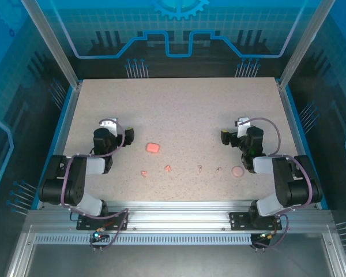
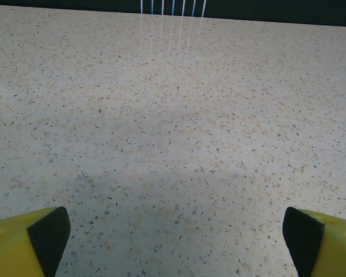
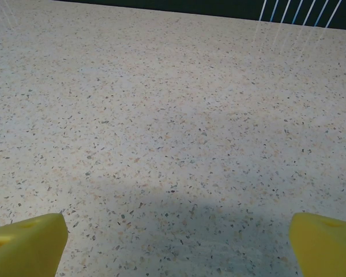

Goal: Insert the wireless bluetooth earbuds into the charging case

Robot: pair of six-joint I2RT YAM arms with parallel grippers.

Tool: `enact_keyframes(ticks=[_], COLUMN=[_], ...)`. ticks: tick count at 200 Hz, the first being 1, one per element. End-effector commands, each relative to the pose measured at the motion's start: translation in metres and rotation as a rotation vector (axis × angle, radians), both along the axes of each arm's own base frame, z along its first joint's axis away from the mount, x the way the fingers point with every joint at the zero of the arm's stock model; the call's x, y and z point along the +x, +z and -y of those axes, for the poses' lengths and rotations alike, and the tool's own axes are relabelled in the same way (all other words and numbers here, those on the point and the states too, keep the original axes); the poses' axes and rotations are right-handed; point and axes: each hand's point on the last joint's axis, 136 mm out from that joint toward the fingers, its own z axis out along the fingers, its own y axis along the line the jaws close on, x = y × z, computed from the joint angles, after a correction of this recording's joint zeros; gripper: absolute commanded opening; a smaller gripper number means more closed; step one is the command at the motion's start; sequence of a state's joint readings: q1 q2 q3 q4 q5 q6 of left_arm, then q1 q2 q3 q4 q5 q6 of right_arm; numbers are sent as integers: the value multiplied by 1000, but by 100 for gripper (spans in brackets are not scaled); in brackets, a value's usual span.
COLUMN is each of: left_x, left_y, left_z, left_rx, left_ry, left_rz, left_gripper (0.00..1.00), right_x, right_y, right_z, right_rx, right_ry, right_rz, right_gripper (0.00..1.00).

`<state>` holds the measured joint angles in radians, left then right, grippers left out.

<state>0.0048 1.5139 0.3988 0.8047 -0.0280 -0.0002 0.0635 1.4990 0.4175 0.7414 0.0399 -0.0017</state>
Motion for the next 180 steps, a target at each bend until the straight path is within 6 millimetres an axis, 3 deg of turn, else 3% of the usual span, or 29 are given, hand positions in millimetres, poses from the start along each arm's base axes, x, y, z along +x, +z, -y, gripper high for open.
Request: enact_keyframes(ticks=[1,135,180], left_x=[2,3,2], left_y=[2,2,12], left_z=[2,1,3], left_rx=[-9,-18,-17], left_ry=[-17,-17,-28], left_rz=[5,-1,-1], left_gripper=[99,99,99], right_x=[6,6,6], right_y=[6,6,7], right_z=[2,2,3], right_rx=[-4,4,4], right_ry=[3,8,6], right_rz=[19,17,21], right_gripper=[100,100,100])
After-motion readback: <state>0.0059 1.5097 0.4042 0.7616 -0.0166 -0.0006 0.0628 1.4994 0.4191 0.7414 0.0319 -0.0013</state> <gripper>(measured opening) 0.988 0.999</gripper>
